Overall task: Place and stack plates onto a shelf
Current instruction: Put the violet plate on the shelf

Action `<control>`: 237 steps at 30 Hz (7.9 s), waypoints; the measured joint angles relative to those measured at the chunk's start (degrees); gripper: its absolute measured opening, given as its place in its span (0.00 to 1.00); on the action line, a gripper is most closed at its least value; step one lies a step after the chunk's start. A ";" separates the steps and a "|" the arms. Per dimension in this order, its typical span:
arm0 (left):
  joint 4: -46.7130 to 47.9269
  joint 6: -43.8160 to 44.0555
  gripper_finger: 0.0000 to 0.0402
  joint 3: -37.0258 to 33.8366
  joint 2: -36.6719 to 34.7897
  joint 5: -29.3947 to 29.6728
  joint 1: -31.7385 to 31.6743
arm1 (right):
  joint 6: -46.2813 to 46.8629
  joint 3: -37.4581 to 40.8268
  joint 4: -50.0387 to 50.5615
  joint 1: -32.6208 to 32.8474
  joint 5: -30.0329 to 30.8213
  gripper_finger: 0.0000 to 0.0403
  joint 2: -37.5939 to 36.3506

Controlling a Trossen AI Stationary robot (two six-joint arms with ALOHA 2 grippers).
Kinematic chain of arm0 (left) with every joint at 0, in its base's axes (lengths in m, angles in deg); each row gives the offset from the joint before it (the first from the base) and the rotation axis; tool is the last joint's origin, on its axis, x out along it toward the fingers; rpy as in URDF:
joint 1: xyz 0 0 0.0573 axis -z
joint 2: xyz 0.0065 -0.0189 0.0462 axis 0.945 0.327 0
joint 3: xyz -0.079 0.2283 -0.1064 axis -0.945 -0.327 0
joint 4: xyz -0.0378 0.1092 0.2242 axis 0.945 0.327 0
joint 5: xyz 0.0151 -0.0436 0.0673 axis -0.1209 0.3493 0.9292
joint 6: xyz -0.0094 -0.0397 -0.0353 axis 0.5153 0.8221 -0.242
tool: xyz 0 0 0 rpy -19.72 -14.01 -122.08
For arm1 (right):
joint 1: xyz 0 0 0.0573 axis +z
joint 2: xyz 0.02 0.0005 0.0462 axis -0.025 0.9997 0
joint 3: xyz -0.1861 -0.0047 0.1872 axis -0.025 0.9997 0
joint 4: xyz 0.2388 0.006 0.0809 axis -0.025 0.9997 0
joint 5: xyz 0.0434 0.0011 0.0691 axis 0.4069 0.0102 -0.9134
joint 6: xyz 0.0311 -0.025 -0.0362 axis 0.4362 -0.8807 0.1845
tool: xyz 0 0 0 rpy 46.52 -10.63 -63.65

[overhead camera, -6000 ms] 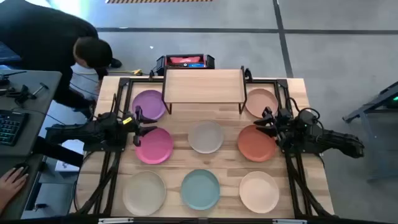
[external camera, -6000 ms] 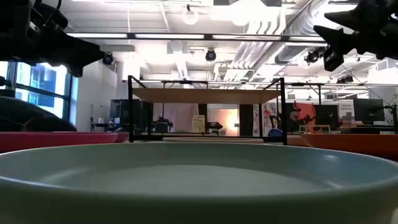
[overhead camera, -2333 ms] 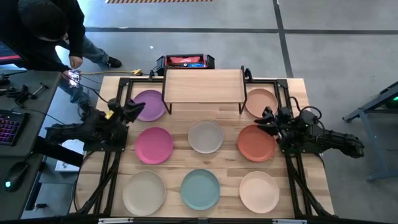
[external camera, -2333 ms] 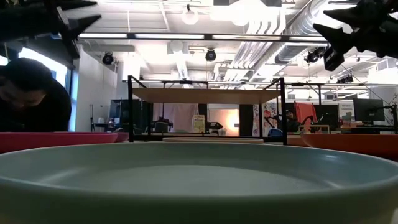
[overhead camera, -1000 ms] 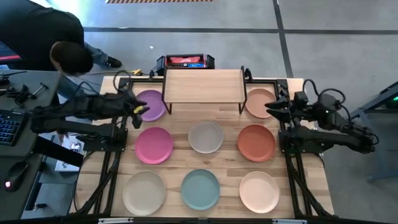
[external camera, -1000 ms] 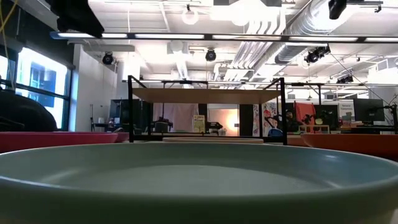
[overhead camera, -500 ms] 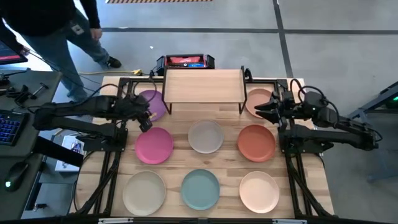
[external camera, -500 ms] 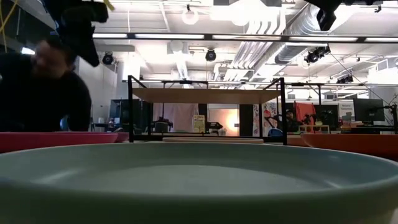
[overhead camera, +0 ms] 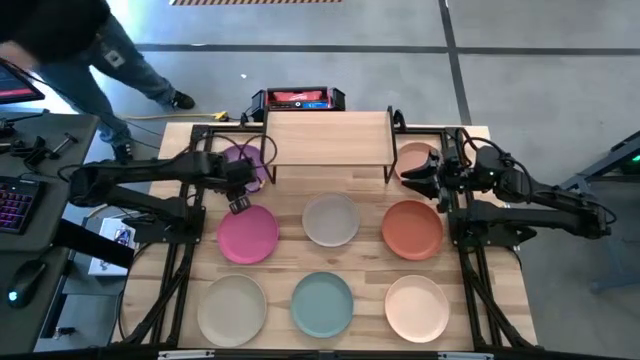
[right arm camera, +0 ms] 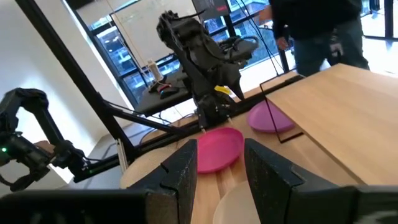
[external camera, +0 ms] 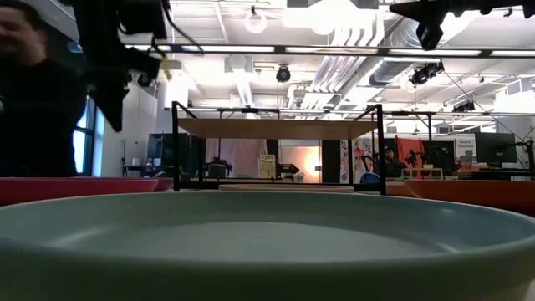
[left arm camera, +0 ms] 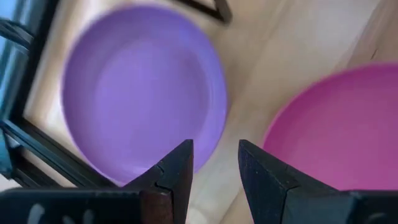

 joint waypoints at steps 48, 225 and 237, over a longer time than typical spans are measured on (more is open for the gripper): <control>-16.54 5.35 0.29 13.37 3.99 2.83 -34.72 | 3.43 -0.02 -0.01 0.00 3.56 0.29 4.35; 0.02 -18.77 0.00 22.40 38.28 0.61 -44.00 | 4.74 -0.02 5.62 0.00 4.48 0.29 4.34; 12.05 -14.11 0.00 27.63 35.07 4.60 -43.75 | 4.39 -0.02 5.66 -0.02 4.48 0.29 4.35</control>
